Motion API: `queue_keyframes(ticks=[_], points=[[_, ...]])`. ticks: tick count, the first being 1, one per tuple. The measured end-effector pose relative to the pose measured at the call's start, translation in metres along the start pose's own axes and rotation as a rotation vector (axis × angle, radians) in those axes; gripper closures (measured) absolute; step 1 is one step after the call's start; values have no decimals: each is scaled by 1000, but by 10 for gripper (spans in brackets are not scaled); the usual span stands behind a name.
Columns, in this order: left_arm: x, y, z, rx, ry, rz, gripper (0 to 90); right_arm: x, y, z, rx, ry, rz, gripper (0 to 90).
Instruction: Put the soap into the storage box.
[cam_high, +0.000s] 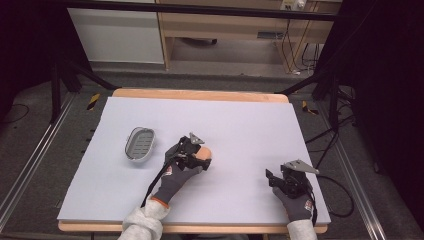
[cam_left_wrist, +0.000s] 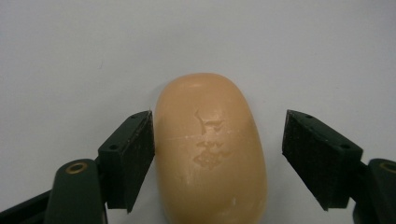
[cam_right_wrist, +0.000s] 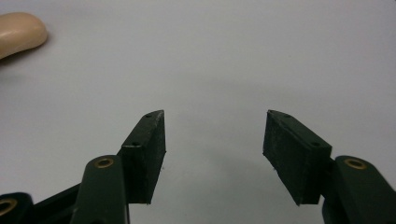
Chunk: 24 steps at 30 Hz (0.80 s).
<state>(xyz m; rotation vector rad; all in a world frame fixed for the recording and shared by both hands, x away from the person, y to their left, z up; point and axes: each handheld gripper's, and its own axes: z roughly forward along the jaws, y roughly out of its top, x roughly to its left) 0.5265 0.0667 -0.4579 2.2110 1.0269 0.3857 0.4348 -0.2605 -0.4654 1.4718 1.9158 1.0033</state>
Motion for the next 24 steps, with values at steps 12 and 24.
queue_keyframes(ticks=[12, 24], points=[[3, -2, 12, 37, 20, -8, 262, 0, 0, 1, 7, 7, 4, 397], [2, -2, 16, 52, 18, -6, 294, -1, 0, 1, 8, 11, 7, 398]])
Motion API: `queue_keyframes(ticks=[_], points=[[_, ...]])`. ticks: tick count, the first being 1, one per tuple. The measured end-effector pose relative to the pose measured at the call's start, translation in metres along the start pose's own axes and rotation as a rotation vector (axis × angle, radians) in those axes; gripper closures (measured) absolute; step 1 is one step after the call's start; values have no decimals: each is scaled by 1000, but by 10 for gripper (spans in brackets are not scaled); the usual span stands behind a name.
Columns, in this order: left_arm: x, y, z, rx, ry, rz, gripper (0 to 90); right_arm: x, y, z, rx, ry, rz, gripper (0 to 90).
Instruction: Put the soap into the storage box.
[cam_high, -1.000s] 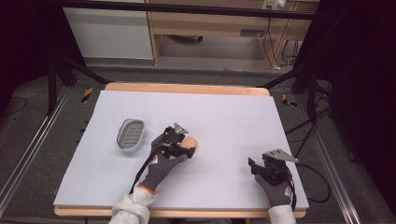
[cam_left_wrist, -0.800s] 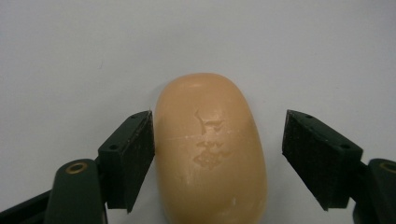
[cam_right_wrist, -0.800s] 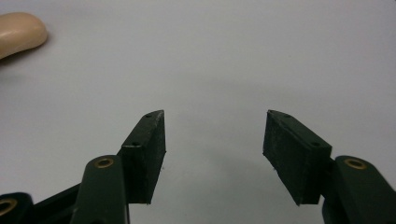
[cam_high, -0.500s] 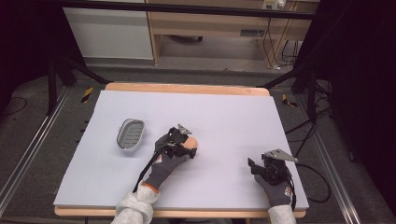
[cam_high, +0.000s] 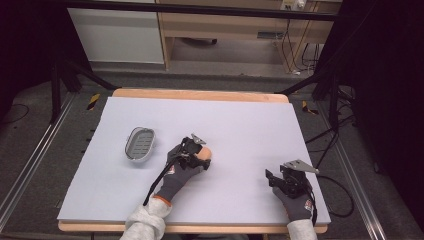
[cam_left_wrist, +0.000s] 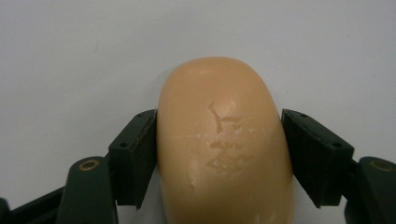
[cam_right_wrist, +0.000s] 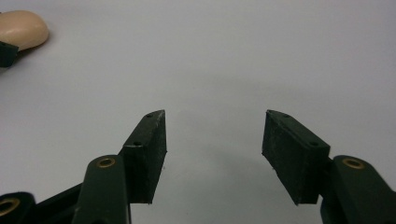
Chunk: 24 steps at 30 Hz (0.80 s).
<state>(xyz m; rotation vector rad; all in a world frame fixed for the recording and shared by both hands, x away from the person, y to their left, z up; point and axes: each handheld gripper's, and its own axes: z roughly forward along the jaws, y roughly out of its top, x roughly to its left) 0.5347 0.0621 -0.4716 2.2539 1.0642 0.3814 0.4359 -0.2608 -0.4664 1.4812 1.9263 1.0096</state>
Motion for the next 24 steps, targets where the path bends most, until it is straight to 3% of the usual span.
queue_keyframes(ticks=[18, 24], points=[[-3, 2, 0, 9, 22, -26, 312, 0, 0, 0, 1, 4, 7, 399], [-3, 3, -12, -15, 6, -26, 314, -1, 0, -1, -1, 4, 5, 400]])
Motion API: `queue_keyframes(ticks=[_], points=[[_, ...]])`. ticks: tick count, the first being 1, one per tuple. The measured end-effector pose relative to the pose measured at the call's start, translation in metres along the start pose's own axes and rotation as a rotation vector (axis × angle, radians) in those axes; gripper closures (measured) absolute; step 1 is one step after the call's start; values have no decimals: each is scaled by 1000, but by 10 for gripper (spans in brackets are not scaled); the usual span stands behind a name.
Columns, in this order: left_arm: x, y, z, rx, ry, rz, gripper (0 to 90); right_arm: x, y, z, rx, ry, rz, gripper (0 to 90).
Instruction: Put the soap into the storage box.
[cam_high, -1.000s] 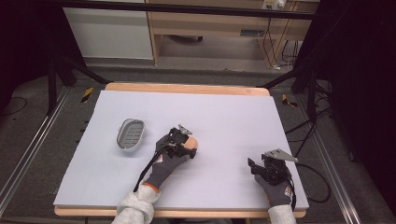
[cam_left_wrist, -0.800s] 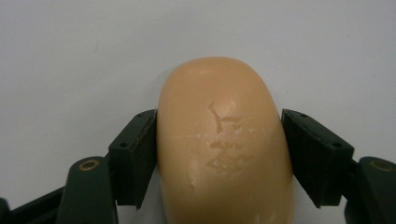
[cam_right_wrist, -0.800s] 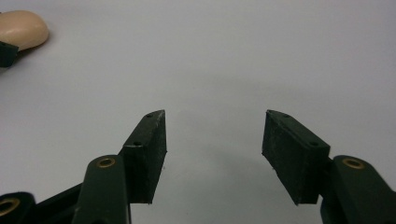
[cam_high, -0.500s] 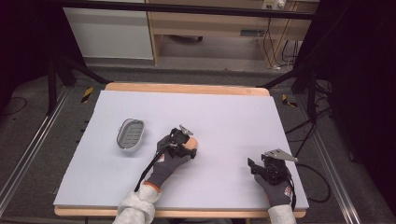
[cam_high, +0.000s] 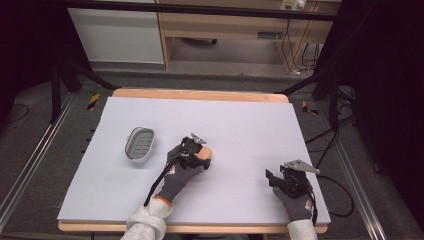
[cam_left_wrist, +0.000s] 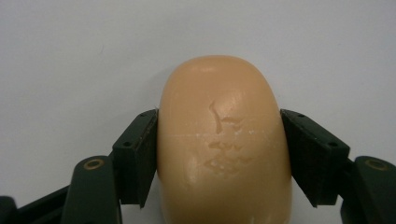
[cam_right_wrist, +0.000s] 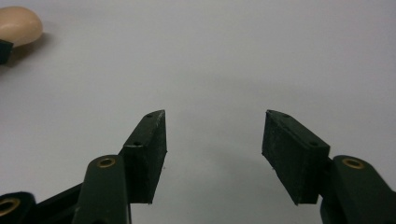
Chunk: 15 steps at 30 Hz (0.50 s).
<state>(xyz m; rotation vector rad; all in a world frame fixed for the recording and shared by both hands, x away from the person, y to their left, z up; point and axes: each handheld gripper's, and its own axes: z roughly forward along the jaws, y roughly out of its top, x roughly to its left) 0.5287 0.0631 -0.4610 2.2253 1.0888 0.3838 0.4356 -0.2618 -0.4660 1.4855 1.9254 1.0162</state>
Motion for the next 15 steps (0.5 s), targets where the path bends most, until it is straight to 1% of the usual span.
queue_keyframes(ticks=[7, 8, 11, 15], points=[[4, 0, -22, -39, -10, -5, 314, 0, 0, -1, -2, 3, 5, 400], [5, 0, -25, -42, -8, 0, 314, 0, 0, -1, -3, 3, 5, 400], [7, 0, -34, -59, -11, -9, 315, 0, 0, -1, -4, 2, 8, 400], [10, -2, -45, -72, -14, -5, 315, 0, 0, -1, -3, 1, 8, 400]])
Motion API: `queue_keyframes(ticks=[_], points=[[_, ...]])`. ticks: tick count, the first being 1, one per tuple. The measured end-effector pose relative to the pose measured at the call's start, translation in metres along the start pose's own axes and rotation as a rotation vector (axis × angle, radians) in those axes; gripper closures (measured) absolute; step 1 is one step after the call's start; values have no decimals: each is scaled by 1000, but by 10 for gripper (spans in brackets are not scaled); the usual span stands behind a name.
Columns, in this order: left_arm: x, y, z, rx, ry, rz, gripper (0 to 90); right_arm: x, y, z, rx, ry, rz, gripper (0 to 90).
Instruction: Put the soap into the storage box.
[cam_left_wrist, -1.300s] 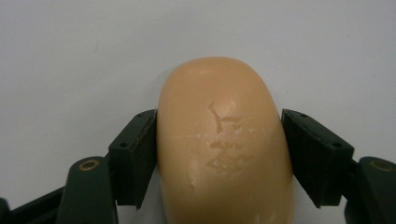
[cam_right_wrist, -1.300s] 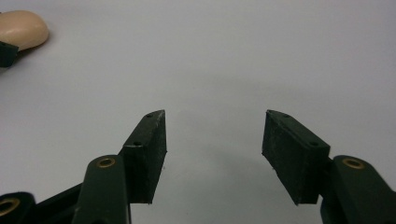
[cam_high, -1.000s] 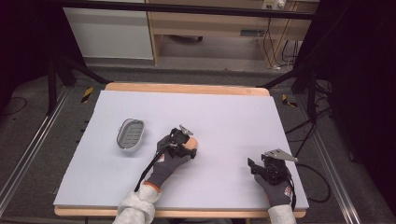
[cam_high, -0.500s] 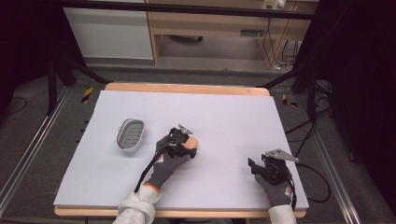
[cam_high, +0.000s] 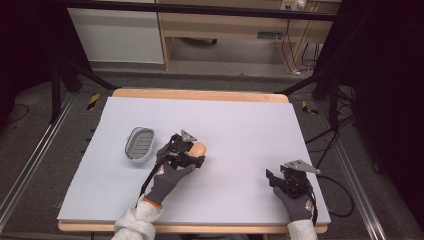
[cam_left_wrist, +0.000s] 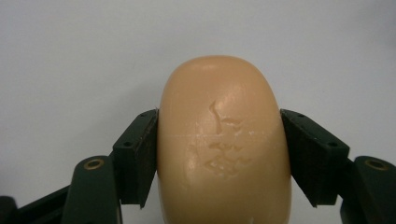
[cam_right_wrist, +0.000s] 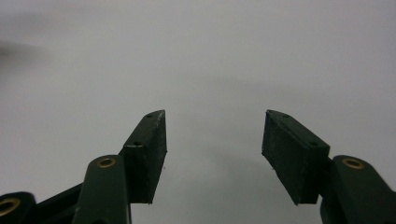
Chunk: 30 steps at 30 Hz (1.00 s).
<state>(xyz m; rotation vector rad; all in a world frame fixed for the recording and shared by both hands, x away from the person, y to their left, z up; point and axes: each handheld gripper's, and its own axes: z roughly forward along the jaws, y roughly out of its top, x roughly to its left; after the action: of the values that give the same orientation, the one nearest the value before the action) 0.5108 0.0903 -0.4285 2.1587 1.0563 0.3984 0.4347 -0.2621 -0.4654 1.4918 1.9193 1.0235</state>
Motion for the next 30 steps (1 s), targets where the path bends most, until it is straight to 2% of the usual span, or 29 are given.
queue_keyframes(ticks=[4, 18, 30], points=[[4, -3, -10, -17, 5, 0, 315, 0, 0, 0, -1, -2, -1, 400], [24, -12, -40, -67, 26, -42, 316, 0, -1, 0, 1, -9, 0, 399], [47, -19, -64, -95, 62, -73, 317, 1, 0, -1, -6, -7, -9, 398]])
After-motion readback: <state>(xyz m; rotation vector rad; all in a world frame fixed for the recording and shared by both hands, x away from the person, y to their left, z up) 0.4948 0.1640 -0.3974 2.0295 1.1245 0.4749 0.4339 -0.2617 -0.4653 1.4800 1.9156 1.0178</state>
